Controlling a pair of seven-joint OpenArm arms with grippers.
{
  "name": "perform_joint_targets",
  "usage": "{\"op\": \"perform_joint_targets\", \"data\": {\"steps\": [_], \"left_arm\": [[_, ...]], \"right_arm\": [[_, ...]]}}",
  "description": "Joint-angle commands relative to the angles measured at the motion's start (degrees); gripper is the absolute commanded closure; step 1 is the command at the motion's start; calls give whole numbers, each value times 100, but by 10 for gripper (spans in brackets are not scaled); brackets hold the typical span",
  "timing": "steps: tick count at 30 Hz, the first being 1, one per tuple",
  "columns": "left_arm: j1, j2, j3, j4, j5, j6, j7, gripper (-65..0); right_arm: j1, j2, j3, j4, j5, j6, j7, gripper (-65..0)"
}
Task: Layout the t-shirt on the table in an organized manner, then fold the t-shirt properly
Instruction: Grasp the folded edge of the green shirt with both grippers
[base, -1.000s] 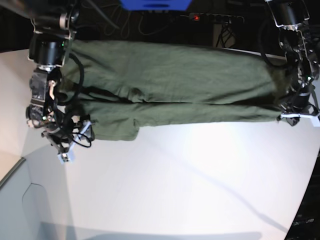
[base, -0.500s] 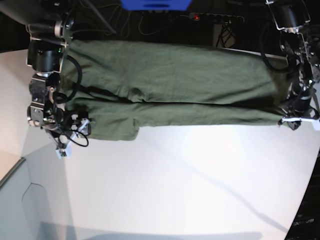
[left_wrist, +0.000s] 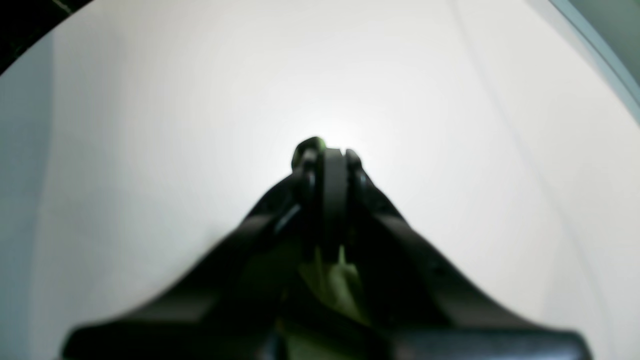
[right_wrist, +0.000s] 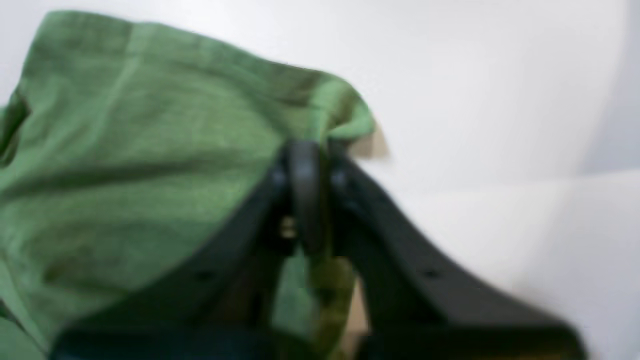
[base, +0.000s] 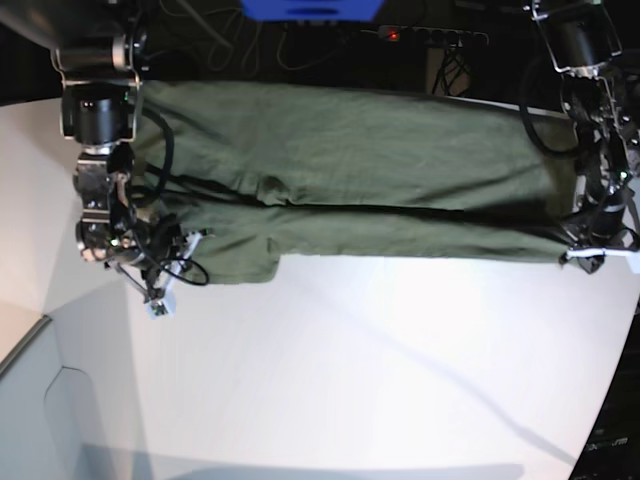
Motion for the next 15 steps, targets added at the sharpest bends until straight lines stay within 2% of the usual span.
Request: {"op": "perform_joint_targets", "data": {"steps": [1,8,15], "left_arm": [[-164,-97,-6,100,-18,-19,-137,0],[-568,-220,336,100,-18,7,-137,0],[-840,-237,547,91,-18,7,-137,0]], "right_arm": [[197,50,10,92,64,-21,118,0],[672,217,19,188,73,-21,118,0],[865,234,28,558,82,-21,127,0]]}}
